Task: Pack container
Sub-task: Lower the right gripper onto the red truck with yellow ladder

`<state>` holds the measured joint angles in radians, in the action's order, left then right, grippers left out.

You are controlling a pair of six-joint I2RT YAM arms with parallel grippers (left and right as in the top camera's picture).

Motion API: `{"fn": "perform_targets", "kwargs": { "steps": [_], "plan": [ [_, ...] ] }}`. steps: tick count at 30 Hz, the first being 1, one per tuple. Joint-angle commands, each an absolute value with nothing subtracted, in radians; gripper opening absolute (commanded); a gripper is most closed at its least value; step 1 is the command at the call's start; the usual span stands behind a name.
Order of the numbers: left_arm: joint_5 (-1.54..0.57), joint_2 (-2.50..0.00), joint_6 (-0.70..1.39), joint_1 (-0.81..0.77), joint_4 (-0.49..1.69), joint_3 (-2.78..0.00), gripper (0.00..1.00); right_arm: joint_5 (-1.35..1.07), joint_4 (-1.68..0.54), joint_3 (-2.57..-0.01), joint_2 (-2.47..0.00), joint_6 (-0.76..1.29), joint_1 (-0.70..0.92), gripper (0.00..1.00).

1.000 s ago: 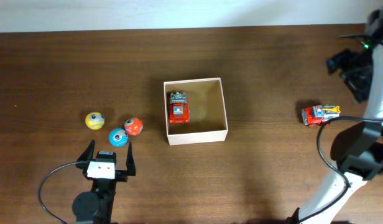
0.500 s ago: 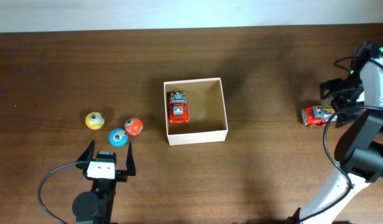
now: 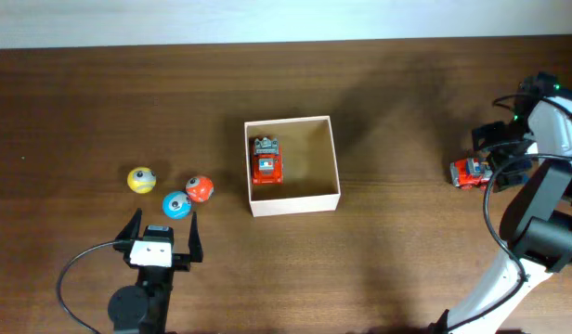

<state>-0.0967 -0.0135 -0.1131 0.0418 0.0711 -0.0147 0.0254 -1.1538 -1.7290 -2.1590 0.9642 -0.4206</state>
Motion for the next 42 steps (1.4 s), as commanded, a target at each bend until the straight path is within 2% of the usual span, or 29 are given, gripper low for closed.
{"fn": "perform_targets", "kwargs": {
  "steps": [1, 26, 39, 40, 42],
  "plan": [
    [-0.09, -0.006, -0.129, 0.044, 0.072, -0.009, 0.99, 0.038, -1.112, -1.679, -2.14, 0.903, -0.406, 0.99],
    [-0.09, -0.006, -0.129, 0.044, 0.072, -0.009, 0.99, 0.034, -0.885, -1.642, -2.14, 0.142, -0.247, 0.99],
    [-0.09, -0.006, -0.129, 0.044, 0.073, -0.009, 0.99, 0.038, -0.913, -1.642, -2.14, -0.087, -0.229, 0.99],
    [-0.09, -0.006, -0.129, 0.044, 0.072, -0.009, 0.99, 0.038, -0.919, -1.642, -2.14, -0.111, -0.229, 0.99],
    [-0.09, -0.006, -0.129, 0.044, 0.072, -0.009, 0.99, 0.038, -0.923, -1.642, -2.14, -0.147, -0.229, 0.92]
  ]
}}
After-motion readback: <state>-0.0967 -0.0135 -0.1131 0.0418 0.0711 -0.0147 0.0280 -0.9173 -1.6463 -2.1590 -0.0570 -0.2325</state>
